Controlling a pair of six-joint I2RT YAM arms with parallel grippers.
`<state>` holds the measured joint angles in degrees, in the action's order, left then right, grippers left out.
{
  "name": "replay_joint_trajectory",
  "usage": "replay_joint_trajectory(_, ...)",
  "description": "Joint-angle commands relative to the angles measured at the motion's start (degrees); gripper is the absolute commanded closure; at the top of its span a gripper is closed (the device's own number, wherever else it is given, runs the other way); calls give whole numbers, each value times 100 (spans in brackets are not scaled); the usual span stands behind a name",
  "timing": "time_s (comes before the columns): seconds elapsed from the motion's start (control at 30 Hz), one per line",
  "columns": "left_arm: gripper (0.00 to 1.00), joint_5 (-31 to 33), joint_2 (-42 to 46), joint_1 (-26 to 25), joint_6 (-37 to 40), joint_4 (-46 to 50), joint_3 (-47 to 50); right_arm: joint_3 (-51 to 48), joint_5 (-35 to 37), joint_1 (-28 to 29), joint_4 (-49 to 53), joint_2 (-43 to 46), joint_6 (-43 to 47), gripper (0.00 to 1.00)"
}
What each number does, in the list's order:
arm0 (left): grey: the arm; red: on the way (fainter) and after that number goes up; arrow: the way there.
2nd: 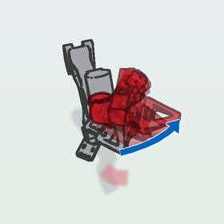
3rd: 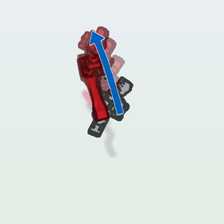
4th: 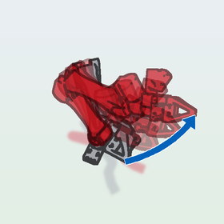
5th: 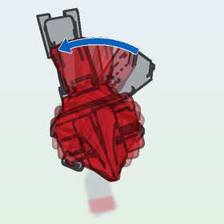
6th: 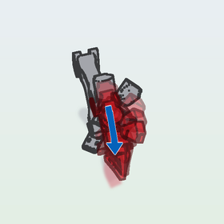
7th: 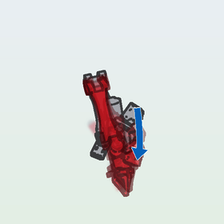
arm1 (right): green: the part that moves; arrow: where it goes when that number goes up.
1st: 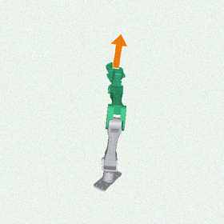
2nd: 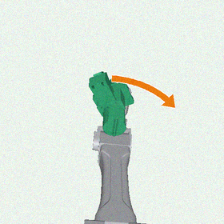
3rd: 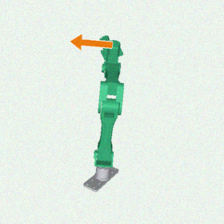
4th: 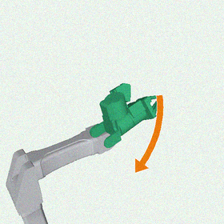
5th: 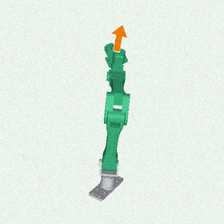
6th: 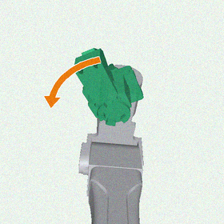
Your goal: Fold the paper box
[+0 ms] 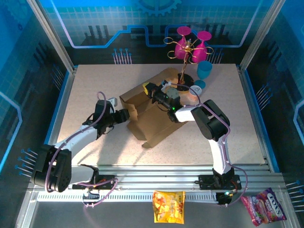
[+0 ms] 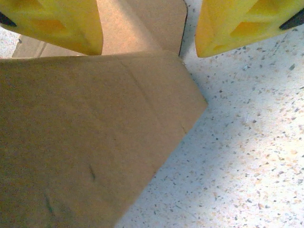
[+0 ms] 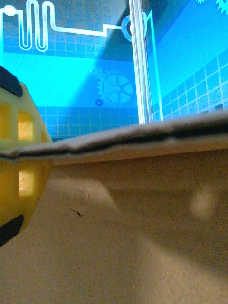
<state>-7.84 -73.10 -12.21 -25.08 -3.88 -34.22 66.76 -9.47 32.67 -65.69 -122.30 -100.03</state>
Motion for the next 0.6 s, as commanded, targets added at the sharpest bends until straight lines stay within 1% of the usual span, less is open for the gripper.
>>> replay_joint_trajectory(0.0,44,354,52,-181,302,-563,121,136,33,21,-83,-154,-52,100)
replay_joint_trajectory(0.2,43,940,24,-420,345,-869,305,100,42,27,-114,-163,-74,100)
replay_joint_trajectory(0.3,45,1197,-10,-491,359,-1000,341,116,41,28,-97,-162,-95,100)
replay_joint_trajectory(0.47,50,1377,-113,-545,412,-1274,381,143,33,47,-32,-163,-100,100)
replay_joint_trajectory(0.57,50,1527,-196,-630,480,-1410,363,175,55,73,25,-154,-129,100)
